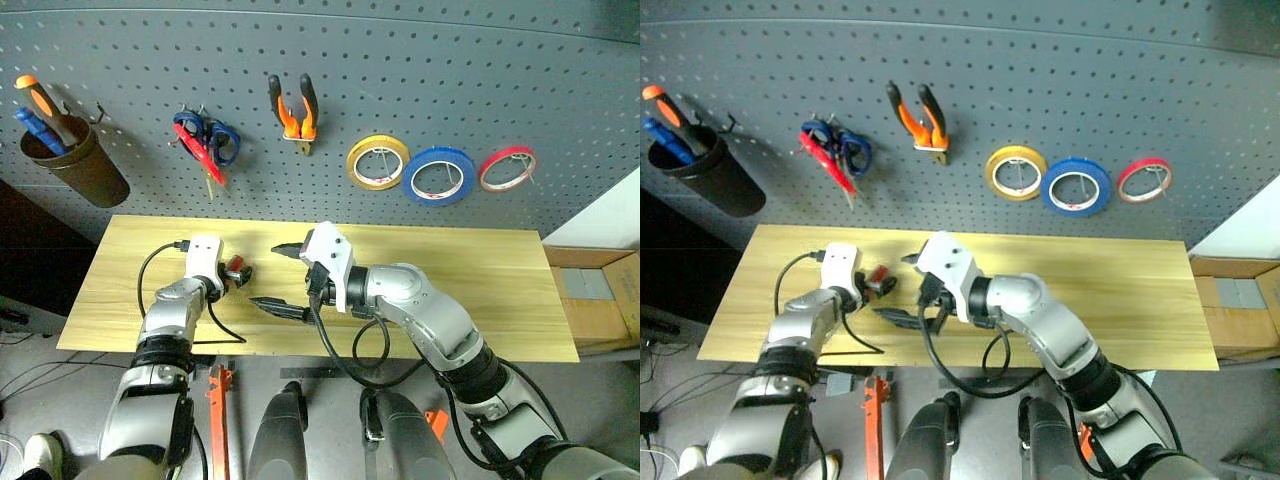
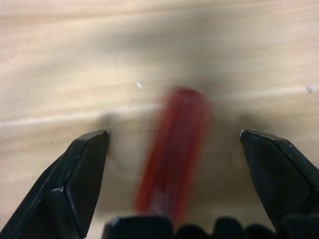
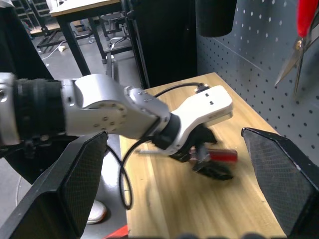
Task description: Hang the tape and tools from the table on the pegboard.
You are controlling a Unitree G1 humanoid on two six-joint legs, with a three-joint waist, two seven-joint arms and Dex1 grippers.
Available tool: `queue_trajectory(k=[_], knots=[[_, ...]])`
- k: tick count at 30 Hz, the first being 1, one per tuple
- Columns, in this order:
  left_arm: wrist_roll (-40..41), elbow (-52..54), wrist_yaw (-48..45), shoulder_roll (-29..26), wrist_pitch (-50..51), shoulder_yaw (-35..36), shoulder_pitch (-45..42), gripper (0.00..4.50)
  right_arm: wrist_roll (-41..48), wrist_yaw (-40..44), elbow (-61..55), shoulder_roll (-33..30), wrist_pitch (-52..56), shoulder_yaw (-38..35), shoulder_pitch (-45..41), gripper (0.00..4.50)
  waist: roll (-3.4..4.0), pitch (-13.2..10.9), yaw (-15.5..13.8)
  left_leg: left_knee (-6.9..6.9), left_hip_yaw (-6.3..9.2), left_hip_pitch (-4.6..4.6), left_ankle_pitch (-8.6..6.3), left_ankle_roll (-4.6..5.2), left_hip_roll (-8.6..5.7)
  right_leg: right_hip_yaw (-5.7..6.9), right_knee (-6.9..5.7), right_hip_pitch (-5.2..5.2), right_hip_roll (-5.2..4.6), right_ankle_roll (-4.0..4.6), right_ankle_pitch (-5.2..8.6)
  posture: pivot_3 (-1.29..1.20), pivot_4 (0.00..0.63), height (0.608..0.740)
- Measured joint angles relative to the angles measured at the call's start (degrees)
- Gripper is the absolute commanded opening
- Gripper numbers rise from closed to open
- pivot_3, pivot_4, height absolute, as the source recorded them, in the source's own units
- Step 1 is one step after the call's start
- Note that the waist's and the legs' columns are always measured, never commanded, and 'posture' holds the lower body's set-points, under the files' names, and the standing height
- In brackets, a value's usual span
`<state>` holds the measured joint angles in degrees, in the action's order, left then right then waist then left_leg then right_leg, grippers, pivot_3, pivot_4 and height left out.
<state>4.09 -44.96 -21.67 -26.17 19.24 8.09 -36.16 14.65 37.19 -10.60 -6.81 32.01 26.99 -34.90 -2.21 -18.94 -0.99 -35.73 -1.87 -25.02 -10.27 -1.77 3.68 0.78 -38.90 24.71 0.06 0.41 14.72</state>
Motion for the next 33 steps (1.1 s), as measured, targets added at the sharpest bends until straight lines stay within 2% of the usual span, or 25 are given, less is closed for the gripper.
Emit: queue_trajectory(k=[8,9,13,15,18,22,24,28,31,33], knots=[[-0.43,-2.35,0.94,-1.48,-0.83,-1.03,-0.62,1.09,0.05,-0.57,-2.2,-0.4,2.32,-1.05,1.89,4.5,0.19,-0.13,0.69,-0.01,-0.09,0.15,0.03,-0.01,0.03,-0.04,-0.02,-0.03,-0.06,-0.01,0.01,0.04,0.402,0.74],[-0.42,-2.34,0.93,-1.52,-0.75,-1.04,-0.59,0.86,0.05,-0.67,-2.2,-0.39,2.42,-1.05,1.93,4.5,0.21,-0.14,0.77,-0.01,-0.09,0.15,0.03,-0.01,0.03,-0.04,-0.03,-0.03,-0.06,-0.01,0.01,0.04,0.4,0.74],[-0.41,-0.55,0.46,-1.76,0.04,-1.14,0.34,0.86,0.03,-1.08,-2.2,-0.25,2.43,-1.23,1.93,4.5,0.23,-0.16,0.94,0.02,-0.1,0.15,0.03,-0.01,0.03,-0.04,-0.01,-0.03,-0.07,0.0,0.01,0.05,0.382,0.74],[-0.18,4.74,1.0,-1.62,1.91,-0.98,3.37,0.86,0.27,-1.04,-2.84,-0.65,2.35,-2.15,2.32,4.5,0.23,-0.15,0.96,0.1,-0.14,0.12,0.02,-0.02,0.01,-0.06,0.05,-0.02,-0.12,-0.01,0.02,0.06,0.37,0.74],[0.02,16.54,3.2,-1.27,5.72,-0.72,10.51,0.86,2.59,-0.99,-6.38,-2.21,2.61,-6.19,4.57,4.5,0.21,-0.14,0.95,0.27,-0.16,0.09,-0.04,-0.11,-0.03,-0.05,0.16,-0.01,-0.22,-0.02,0.02,0.08,0.343,0.74],[-0.81,37.19,16.21,5.41,5.22,5.97,19.15,0.86,7.19,-1.56,-11.64,-3.19,3.54,-13.07,8.77,4.5,0.02,-0.04,0.27,0.62,-0.02,-0.11,0.0,-0.19,-0.02,0.1,0.33,0.23,-0.21,-0.02,0.03,0.12,0.299,0.74],[-2.18,47.81,20.56,6.3,5.09,7.61,20.42,0.86,9.35,-2.73,-12.82,-1.82,3.58,-15.11,9.14,4.5,-0.06,0.01,-0.32,0.66,0.0,-0.25,0.08,-0.32,-0.04,0.1,0.29,0.4,-0.15,-0.02,0.03,0.14,0.276,0.74],[-6.79,61.93,23.13,4.31,2.58,6.92,18.62,0.86,13.35,-6.83,-14.32,4.22,3.36,-18.07,7.88,4.5,-0.11,0.16,-0.52,0.7,0.01,-0.24,0.17,-0.46,-0.09,0.08,0.27,0.41,-0.13,-0.02,0.03,0.17,0.235,0.74],[-9.22,63.14,24.95,2.61,0.07,6.57,11.45,0.86,12.97,-9.73,-13.79,7.37,0.27,-18.8,4.61,4.5,-0.39,0.43,-0.91,0.69,0.0,-0.41,0.36,-0.51,-0.12,0.19,0.29,0.53,-0.08,-0.03,0.02,0.18,0.208,0.74],[-9.84,61.46,26.2,1.19,-2.59,6.97,5.66,0.86,10.92,-11.33,-11.82,8.64,-3.57,-18.8,2.91,4.5,-0.86,1.05,-1.01,0.69,0.0,-0.45,0.38,-0.51,-0.11,0.26,0.27,0.55,-0.08,-0.03,0.01,0.19,0.195,0.74]])
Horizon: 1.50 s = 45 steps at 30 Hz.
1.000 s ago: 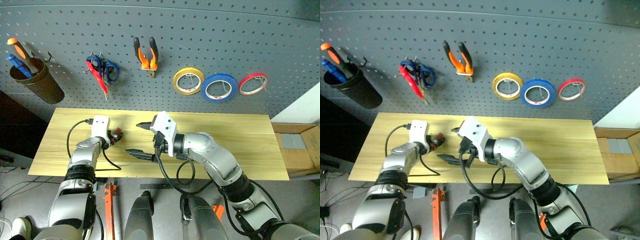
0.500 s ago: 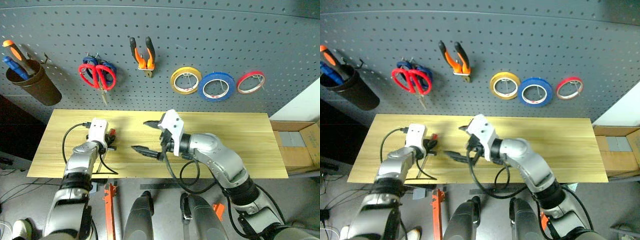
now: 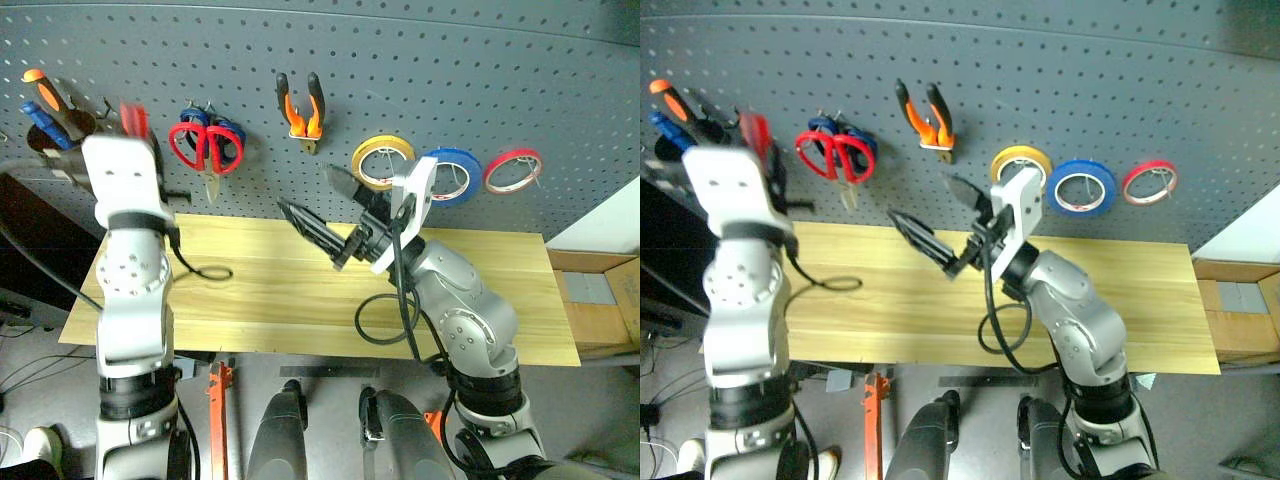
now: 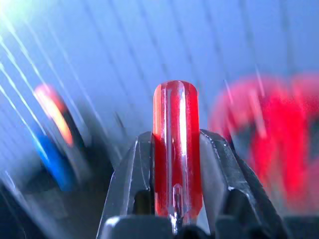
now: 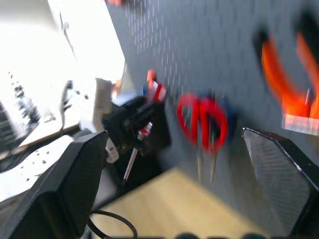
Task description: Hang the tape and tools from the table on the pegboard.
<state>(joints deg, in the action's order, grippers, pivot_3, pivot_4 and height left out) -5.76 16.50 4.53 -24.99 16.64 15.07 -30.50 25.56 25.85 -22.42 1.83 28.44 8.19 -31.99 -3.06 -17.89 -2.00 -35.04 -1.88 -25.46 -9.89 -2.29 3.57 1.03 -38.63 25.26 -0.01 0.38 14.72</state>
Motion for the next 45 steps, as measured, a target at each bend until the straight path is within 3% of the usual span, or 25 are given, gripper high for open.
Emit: queue_trajectory(k=[6,11,16,23,33,39,45], knots=[[-0.51,-19.31,2.28,-7.08,-10.67,1.77,-18.13,0.86,-4.77,-2.85,8.78,2.97,-9.22,-0.09,-4.6,4.5,-0.22,0.99,-0.46,0.03,0.0,-0.1,0.17,-0.27,0.0,0.21,0.0,0.03,0.01,0.04,-0.03,0.18,0.182,0.74],[-0.35,-39.03,4.48,-9.62,-21.21,2.11,-26.74,0.86,-6.66,-3.47,13.88,3.22,-13.52,-0.23,-6.54,4.5,-0.29,1.17,-1.05,0.07,0.05,-0.18,0.2,-0.33,0.01,0.37,0.0,0.06,-0.02,0.31,-0.18,0.15,0.187,0.74],[0.04,-53.15,4.99,-11.53,-28.89,2.11,-31.57,0.86,-8.57,-4.05,14.98,3.04,-15.75,-0.23,-6.98,4.5,-0.31,1.19,-1.06,0.0,0.11,-0.32,0.22,-0.36,0.0,0.49,-0.01,0.12,-0.06,0.33,-0.19,0.12,0.201,0.74],[2.45,-61.54,4.18,-11.55,-30.68,2.27,-30.49,0.86,-8.72,-5.12,14.67,1.8,-15.68,-0.2,-5.88,4.5,-0.31,1.19,-0.92,-0.14,0.25,-0.31,0.26,-0.4,0.02,0.97,-0.24,0.08,-0.13,0.34,-0.2,0.11,0.209,0.74],[7.02,-59.37,2.75,-8.55,-27.04,3.21,-25.44,4.45,-8.7,-5.54,14.6,0.25,-15.32,-0.13,-5.15,4.5,-0.3,1.21,-0.81,-0.82,0.44,-0.35,0.34,-0.32,0.06,1.15,-0.45,-0.08,-0.05,0.66,-0.44,0.13,0.2,0.74],[7.67,-55.6,2.6,-8.6,-25.29,3.27,-24.72,4.48,-8.74,-5.39,13.76,-0.84,-15.3,-0.01,-4.42,4.5,-0.33,1.25,-0.86,-0.93,0.46,-0.37,0.47,-0.22,0.08,1.14,-0.45,-0.13,-0.05,0.6,-0.61,0.12,0.19,0.74],[6.4,-40.55,-0.04,-9.41,-25.01,0.99,-23.19,4.48,-9.03,-2.71,6.57,-7.93,-13.65,0.04,-2.76,4.5,-0.37,1.29,-1.29,-0.98,0.63,-0.48,0.5,-0.26,0.06,1.11,-0.42,-0.17,-0.08,0.6,-0.65,0.12,0.179,0.74]])
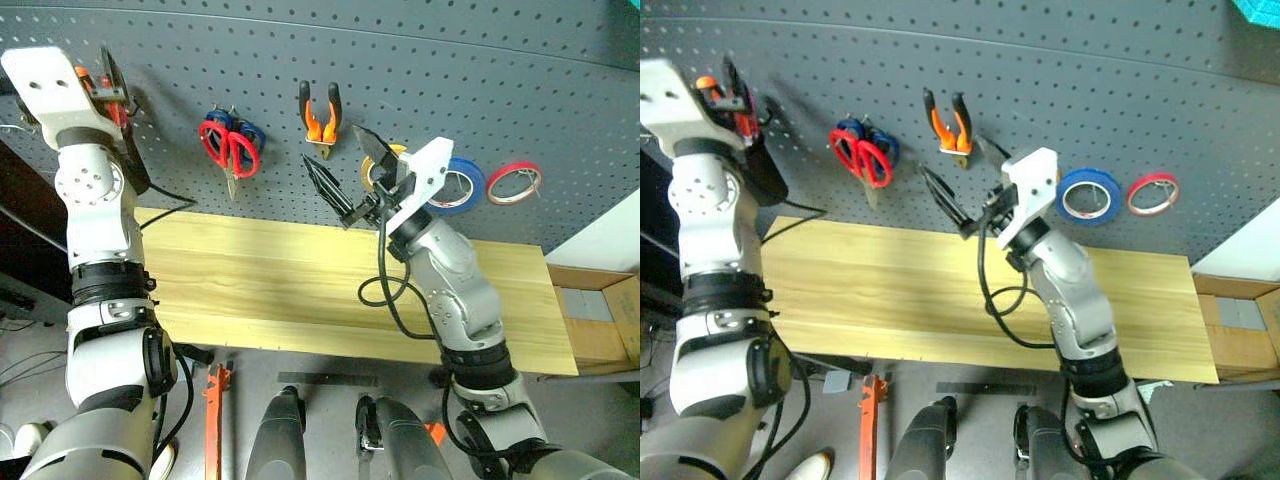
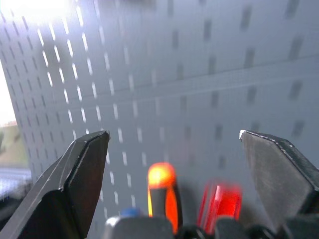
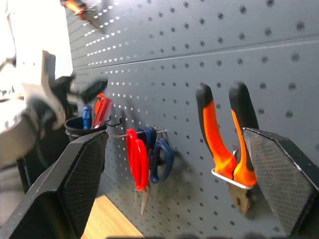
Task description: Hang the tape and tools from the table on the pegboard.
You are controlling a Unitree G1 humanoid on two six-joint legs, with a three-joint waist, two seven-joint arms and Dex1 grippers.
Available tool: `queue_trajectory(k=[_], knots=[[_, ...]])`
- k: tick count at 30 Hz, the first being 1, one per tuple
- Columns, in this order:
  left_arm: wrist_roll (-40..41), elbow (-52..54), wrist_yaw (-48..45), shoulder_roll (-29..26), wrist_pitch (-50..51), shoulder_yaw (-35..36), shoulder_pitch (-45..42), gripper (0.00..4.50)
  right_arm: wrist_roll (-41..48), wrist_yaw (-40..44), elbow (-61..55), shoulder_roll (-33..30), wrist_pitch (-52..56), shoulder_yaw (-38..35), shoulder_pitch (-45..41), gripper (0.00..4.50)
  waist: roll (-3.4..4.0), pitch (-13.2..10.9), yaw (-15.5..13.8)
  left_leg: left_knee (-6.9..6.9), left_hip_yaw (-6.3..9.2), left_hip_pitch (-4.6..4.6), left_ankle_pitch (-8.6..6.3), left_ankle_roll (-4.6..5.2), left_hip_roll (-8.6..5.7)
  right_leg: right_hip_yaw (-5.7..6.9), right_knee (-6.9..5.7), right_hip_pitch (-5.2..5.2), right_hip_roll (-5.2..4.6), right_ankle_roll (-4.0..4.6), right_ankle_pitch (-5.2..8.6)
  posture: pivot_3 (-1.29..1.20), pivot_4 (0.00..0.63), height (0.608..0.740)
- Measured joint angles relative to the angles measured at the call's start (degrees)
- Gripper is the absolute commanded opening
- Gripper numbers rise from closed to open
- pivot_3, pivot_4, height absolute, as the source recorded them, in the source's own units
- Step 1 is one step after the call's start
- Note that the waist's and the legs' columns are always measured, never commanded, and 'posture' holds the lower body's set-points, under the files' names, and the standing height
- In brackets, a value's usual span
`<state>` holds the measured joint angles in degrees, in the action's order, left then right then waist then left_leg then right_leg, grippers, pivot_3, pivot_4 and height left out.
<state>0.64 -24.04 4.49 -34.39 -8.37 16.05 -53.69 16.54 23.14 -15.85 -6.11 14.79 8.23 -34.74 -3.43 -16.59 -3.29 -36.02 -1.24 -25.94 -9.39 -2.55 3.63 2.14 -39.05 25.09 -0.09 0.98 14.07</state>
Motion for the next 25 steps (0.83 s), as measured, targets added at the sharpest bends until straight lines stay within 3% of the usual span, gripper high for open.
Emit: queue_trajectory(k=[3,7,9,16,19,25], knots=[[-1.07,9.29,-2.04,0.87,-0.13,-2.81,-0.58,4.48,0.56,0.56,-5.27,-3.74,2.78,-1.17,0.99,4.5,0.06,0.59,-0.19,0.02,0.01,0.02,0.0,0.0,-0.05,-0.02,0.02,-0.05,-0.04,0.0,0.0,0.12,0.174,0.74],[-0.12,20.12,-3.8,7.42,3.69,-5.93,6.25,4.48,0.46,0.26,-11.67,-7.25,5.71,-2.64,6.98,4.5,0.57,2.26,0.14,0.05,-0.09,0.39,-0.05,0.06,-0.07,-0.08,0.09,-0.45,-0.06,-0.02,0.01,0.11,0.171,0.74],[2.51,25.8,-4.29,12.49,9.59,-7.34,14.05,4.48,-0.07,-0.42,-15.02,-9.39,7.13,-2.68,14.57,4.5,0.64,2.65,0.38,0.18,-0.14,1.07,-0.2,0.28,-0.05,-0.15,0.16,-1.06,-0.06,-0.24,0.25,0.1,0.169,0.74],[10.79,38.18,-3.89,23.78,37.21,-10.86,33.24,4.48,-4.3,-6.88,-17.59,-9.49,7.23,-5.11,34.88,4.5,0.69,3.25,1.47,0.05,-0.15,1.22,-0.01,0.31,0.03,-0.06,0.01,-1.14,0.27,-0.07,0.11,0.09,0.167,0.74],[9.72,37.88,-4.14,23.77,40.25,-12.13,38.42,4.48,-6.39,-8.78,-14.08,-8.46,5.12,-6.66,40.9,4.5,0.94,3.66,1.8,0.03,-0.15,1.26,0.0,0.34,0.02,-0.07,0.02,-1.16,0.27,0.0,0.07,0.08,0.165,0.74],[7.03,29.85,-6.25,21.29,35.06,-11.45,39.78,4.48,-6.26,-11.04,-13.21,-5.47,5.78,-7.95,40.37,4.5,1.05,3.81,1.91,0.05,-0.1,1.27,-0.09,0.19,0.03,0.02,0.09,-1.05,0.26,0.33,-0.02,0.07,0.161,0.74]])
